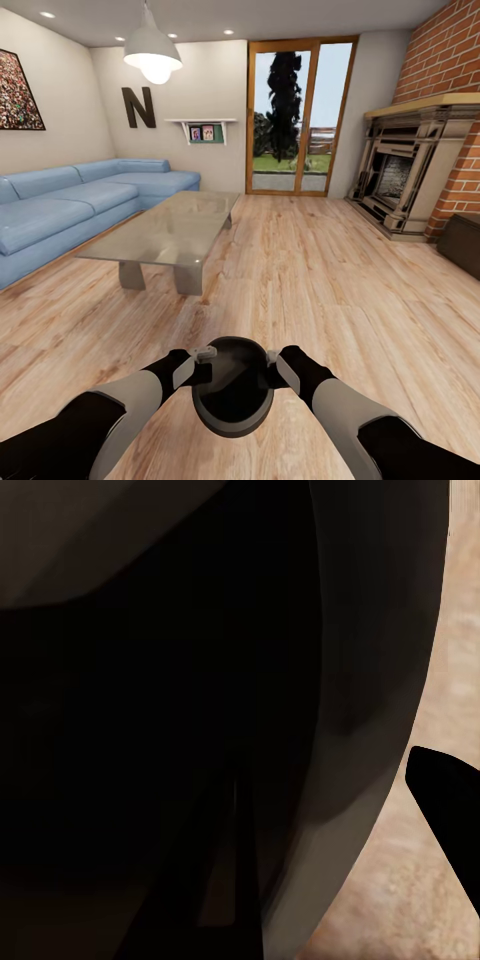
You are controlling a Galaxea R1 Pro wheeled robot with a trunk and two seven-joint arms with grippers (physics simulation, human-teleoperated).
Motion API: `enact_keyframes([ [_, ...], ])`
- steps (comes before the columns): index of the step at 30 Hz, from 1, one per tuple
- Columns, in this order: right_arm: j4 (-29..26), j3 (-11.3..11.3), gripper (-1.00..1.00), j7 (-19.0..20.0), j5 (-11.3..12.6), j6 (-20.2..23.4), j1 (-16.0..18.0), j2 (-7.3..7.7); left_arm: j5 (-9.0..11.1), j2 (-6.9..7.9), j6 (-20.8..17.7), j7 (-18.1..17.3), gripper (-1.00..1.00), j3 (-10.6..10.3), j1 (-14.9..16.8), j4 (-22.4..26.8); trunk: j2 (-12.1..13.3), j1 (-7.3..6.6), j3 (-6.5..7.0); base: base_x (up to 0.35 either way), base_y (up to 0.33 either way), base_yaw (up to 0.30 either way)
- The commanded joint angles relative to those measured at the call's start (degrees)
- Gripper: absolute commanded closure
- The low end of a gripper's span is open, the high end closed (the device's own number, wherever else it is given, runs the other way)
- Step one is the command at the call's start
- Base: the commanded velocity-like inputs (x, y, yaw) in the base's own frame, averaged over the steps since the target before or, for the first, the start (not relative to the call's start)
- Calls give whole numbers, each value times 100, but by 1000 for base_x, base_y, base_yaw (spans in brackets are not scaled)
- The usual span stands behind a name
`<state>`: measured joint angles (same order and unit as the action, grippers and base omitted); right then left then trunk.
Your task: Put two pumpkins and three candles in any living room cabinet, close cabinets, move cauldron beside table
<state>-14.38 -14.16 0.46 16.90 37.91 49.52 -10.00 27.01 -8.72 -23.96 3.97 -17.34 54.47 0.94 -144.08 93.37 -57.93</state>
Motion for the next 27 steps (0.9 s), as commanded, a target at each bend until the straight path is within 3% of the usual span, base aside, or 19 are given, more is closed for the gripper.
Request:
enact_keyframes([
  [1,5,-78,100,-3,-3,24,5,0,-65,37,-30,52,100,-165,3,20,-3,-2,-5,59,159,0],
  [14,5,-78,100,-3,-3,24,5,0,-63,37,-30,51,100,-165,3,20,-3,-2,-5,88,226,0],
  [27,5,-78,100,-3,-3,24,5,0,-65,40,-33,51,100,-165,3,20,-3,-2,-5,251,242,0],
])
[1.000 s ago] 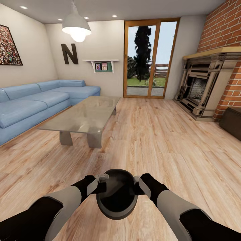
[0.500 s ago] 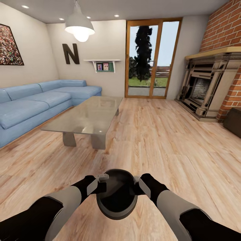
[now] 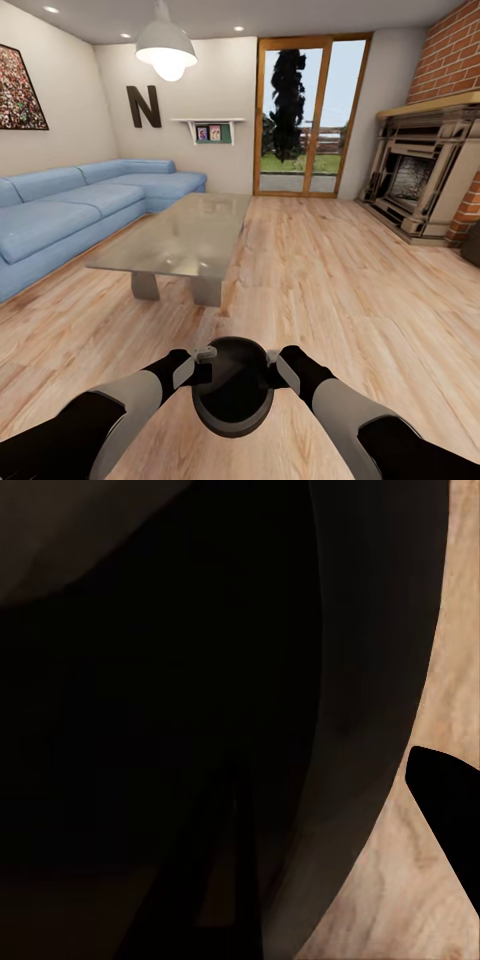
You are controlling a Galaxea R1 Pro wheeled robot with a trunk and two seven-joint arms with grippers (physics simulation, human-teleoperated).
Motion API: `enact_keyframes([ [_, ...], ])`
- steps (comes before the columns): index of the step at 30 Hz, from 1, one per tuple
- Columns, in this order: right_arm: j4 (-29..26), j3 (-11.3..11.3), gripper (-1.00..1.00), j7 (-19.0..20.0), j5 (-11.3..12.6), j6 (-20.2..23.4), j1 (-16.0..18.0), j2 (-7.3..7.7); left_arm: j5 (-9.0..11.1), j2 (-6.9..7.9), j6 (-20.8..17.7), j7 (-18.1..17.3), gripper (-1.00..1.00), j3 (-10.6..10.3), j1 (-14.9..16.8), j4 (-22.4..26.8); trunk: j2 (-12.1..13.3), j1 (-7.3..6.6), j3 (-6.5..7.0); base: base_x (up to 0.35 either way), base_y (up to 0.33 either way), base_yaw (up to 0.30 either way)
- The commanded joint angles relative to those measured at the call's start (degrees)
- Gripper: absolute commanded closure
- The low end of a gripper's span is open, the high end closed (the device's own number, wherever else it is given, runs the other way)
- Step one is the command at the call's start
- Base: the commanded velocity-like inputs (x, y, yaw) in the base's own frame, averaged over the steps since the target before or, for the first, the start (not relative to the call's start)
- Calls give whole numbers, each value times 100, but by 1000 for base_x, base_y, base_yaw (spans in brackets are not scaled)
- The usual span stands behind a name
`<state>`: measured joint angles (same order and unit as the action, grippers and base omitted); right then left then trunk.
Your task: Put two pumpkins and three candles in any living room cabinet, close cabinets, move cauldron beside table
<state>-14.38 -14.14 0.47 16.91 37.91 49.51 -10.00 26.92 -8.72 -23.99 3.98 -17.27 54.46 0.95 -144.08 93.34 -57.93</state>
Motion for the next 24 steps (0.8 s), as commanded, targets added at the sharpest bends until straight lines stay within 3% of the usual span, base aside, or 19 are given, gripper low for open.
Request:
enact_keyframes([
  [1,5,-80,100,-3,-3,24,6,0,-55,40,-31,51,100,-172,3,19,-3,1,-5,273,242,0],
  [24,5,-80,100,-3,0,24,6,0,-55,39,-30,51,100,-172,3,19,-3,1,-5,273,240,0],
])
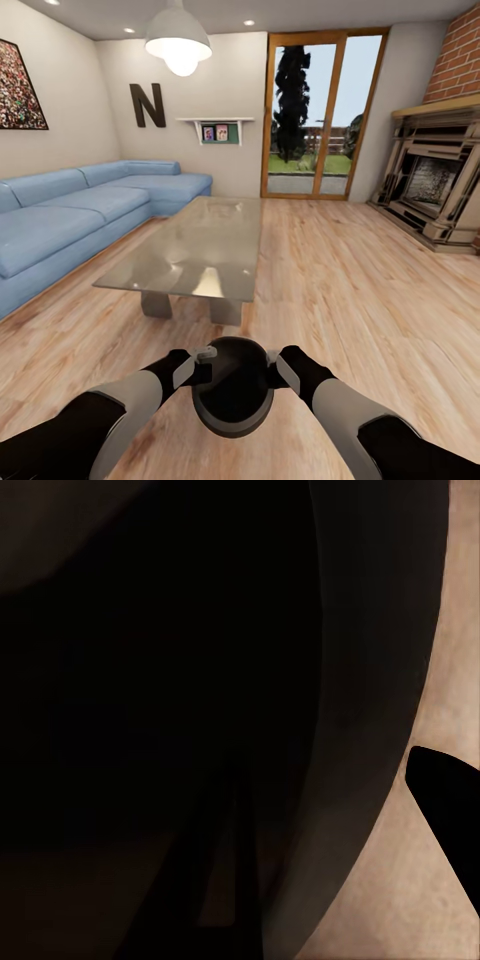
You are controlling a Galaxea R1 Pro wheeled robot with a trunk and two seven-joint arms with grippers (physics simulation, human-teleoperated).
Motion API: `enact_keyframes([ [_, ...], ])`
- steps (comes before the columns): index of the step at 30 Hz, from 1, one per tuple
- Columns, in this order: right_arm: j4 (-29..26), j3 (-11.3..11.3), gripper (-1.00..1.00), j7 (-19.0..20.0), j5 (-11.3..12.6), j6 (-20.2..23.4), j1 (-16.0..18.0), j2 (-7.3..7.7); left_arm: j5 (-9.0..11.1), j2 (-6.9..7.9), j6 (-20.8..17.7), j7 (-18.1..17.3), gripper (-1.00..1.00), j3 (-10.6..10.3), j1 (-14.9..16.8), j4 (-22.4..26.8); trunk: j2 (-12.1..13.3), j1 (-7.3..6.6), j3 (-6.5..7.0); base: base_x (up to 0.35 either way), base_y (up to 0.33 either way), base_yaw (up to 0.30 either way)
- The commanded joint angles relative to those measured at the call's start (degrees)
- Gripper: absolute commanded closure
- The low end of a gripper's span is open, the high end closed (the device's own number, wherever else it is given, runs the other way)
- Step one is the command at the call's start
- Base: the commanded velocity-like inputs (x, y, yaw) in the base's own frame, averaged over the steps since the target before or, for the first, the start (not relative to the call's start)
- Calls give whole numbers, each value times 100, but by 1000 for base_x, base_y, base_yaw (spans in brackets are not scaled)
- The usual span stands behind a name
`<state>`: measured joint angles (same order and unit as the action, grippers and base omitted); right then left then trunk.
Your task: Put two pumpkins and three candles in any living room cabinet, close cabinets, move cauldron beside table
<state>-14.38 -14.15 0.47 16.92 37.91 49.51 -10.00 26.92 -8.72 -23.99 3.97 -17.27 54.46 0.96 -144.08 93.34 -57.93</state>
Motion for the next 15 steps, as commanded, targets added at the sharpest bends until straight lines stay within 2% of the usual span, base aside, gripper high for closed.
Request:
enact_keyframes([
  [1,5,-79,100,-3,1,24,6,0,-55,40,-29,51,100,-172,5,18,-3,1,-5,266,218,0],
  [6,5,-79,100,-3,-2,24,6,0,-52,38,-28,51,100,-172,4,18,-3,1,-5,203,158,0],
  [15,5,-79,100,-3,3,24,6,0,-48,37,-27,51,100,-172,5,18,-3,1,-5,10,7,0],
])
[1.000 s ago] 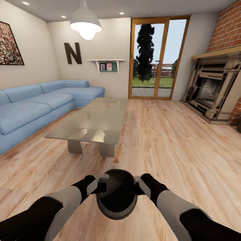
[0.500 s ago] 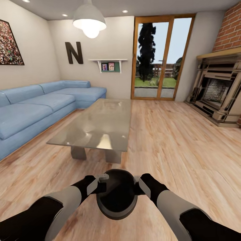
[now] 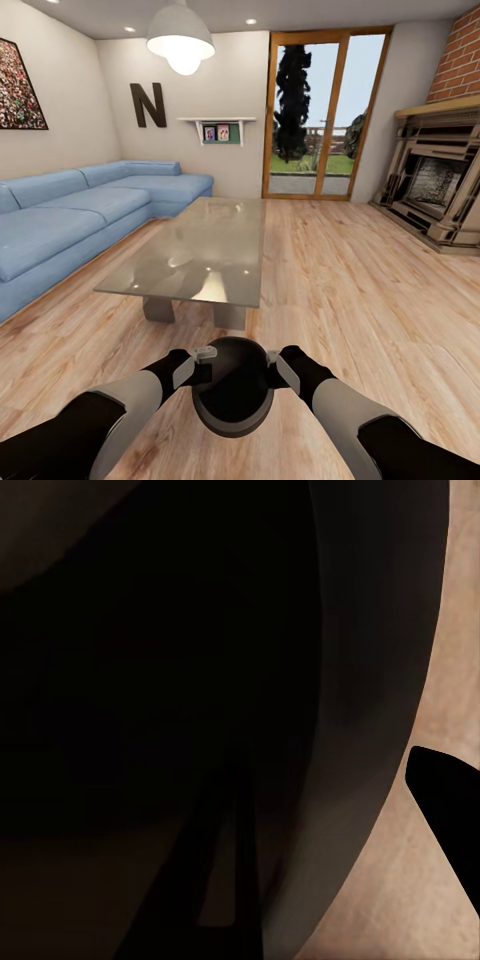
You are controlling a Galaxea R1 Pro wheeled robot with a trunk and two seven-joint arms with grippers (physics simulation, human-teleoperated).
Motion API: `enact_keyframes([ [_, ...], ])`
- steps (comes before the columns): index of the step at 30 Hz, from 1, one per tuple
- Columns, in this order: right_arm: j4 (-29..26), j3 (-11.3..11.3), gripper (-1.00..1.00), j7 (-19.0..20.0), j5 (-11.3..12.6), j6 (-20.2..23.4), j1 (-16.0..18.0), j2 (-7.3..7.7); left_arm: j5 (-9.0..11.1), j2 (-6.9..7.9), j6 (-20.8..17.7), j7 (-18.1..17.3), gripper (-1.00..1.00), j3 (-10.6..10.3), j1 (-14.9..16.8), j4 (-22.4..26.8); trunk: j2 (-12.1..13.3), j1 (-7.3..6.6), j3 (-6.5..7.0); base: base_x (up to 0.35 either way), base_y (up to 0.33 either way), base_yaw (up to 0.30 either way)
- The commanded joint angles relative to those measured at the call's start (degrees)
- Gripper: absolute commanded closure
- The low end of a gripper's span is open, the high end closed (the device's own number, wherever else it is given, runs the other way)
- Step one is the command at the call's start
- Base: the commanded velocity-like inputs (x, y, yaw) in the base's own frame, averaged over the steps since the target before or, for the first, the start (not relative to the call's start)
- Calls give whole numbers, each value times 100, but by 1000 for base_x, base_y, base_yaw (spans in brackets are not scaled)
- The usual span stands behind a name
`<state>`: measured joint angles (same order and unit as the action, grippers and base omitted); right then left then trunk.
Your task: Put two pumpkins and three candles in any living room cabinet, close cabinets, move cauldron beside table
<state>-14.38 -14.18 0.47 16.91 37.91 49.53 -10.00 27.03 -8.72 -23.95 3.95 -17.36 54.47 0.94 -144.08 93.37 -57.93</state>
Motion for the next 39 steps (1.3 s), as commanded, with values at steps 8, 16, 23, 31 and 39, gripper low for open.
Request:
enact_keyframes([
  [8,5,-76,100,6,4,24,4,0,-63,38,-31,53,100,-163,5,20,-3,-2,-5,0,0,0],
  [16,5,-76,100,6,5,24,4,0,-66,38,-32,53,100,-163,2,20,-3,-2,-5,40,0,0],
  [23,5,-76,100,6,5,24,4,0,-65,39,-31,53,100,-163,3,20,-3,-2,-5,3,0,0],
  [31,5,-76,100,14,5,24,4,0,-67,43,-39,53,100,-163,4,20,-8,8,-93,0,0,0],
  [39,5,-76,100,15,5,24,4,0,-65,45,-40,53,100,-163,2,20,-19,29,-270,0,0,0],
])
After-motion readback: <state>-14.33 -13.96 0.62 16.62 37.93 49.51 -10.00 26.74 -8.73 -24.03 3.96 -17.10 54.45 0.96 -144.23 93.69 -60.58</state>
